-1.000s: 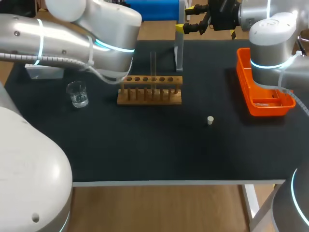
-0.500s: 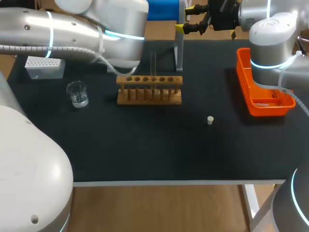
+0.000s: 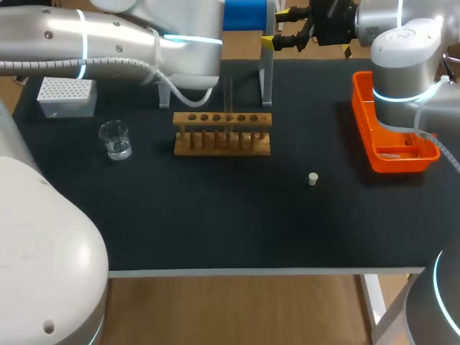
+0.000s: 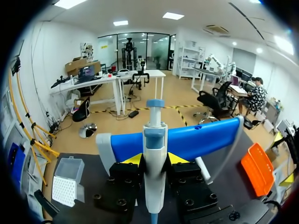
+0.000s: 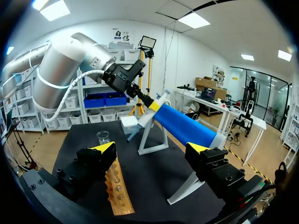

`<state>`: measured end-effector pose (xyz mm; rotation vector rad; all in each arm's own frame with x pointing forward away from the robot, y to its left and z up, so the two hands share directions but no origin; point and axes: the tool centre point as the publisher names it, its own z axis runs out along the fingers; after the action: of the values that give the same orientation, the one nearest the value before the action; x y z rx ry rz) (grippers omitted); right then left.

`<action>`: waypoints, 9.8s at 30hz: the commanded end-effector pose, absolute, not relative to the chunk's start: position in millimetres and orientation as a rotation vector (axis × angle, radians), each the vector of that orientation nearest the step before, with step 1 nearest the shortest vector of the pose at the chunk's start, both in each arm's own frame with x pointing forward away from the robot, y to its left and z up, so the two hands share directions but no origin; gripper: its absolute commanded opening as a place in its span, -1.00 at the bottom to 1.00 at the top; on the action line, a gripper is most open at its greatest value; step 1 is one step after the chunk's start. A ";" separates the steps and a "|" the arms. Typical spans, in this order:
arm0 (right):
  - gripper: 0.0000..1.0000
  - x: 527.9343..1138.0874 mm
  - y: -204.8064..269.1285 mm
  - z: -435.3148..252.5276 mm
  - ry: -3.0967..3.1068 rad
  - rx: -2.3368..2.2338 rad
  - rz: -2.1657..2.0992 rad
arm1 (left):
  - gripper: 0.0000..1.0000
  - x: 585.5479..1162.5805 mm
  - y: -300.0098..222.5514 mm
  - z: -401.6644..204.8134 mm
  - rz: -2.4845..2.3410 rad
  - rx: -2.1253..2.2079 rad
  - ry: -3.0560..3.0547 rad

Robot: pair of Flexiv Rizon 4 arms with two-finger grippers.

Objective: Invert the test tube, pick up the pipette, mount the tip to pipette, aspirate from beaker and dispense into the tube, eject the tip, return the pipette, and cap with the stopper.

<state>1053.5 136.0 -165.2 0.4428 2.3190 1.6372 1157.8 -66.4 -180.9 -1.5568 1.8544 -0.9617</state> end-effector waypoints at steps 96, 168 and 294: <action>1.00 1053.9 135.2 -164.9 2.323 0.442 1.637 | 1.00 1119.6 -80.1 -142.1 -1.262 -1.249 1.962; 1.00 1053.9 135.2 -164.9 2.323 0.442 1.637 | 1.00 1022.8 -127.9 -186.8 -1.676 -0.197 2.594; 1.00 1053.9 135.2 -164.9 2.323 0.442 1.637 | 1.00 1006.6 -189.9 -303.1 -1.496 -0.188 2.660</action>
<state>1053.5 135.9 -165.3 0.4426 2.3182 1.6380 1005.1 -189.4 -300.4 -0.1910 2.6636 -1.4890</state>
